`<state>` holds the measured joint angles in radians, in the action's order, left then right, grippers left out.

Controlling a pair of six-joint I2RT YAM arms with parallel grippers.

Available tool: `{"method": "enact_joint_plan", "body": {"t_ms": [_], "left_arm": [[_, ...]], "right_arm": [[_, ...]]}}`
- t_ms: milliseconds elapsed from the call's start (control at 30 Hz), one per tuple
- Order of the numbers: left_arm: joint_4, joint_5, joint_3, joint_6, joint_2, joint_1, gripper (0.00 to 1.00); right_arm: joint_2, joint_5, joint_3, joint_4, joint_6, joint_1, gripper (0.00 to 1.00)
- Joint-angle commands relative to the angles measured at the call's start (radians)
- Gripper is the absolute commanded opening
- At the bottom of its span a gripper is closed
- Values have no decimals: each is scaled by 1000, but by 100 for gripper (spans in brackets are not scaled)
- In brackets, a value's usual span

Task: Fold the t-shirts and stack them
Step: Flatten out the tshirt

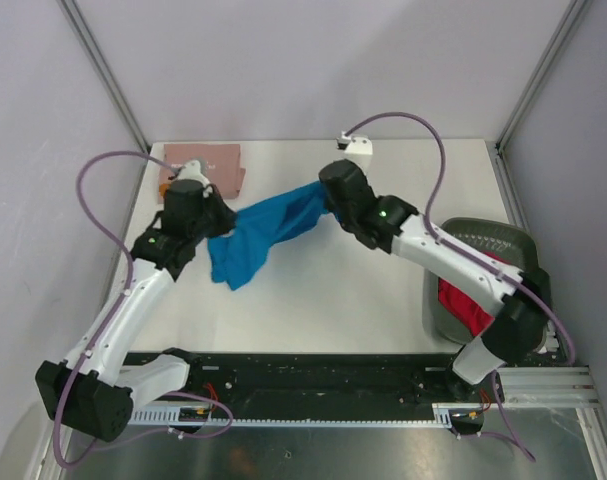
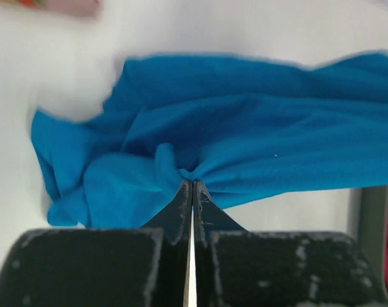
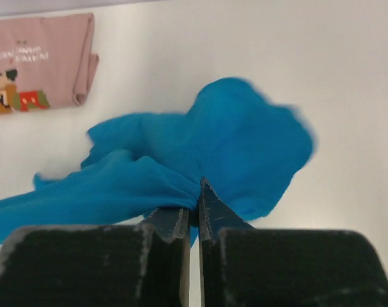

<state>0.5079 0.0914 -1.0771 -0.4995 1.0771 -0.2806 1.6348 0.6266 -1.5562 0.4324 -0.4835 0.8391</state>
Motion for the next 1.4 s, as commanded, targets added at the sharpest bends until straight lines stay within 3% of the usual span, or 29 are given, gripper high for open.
{"method": "enact_joint_plan", "body": {"t_ms": [0,233,333,433,733,1033,1367], "left_arm": [[-32,-146,146,-127,-21,-63,1],[-141,-191,430,-288,-105,-126,50],[-150,-155,449,-300,-114,-122,57],[-155,-117,420,-300,-75,-115,57],[-214,-60,205,-231,224,-94,44],[-184,147,-2,-115,453,-239,37],[-154,279,-81,-76,637,-329,38]], "right_arm": [[-78,93,185,122,-3,7,0],[-178,-48,570,73,-137,-16,0],[-199,-102,642,47,-158,-34,0],[-206,-134,662,32,-162,-41,0],[-155,-187,689,5,-163,-92,0],[-171,-232,719,-28,-162,-130,0],[-187,-261,736,-40,-157,-148,0]]}}
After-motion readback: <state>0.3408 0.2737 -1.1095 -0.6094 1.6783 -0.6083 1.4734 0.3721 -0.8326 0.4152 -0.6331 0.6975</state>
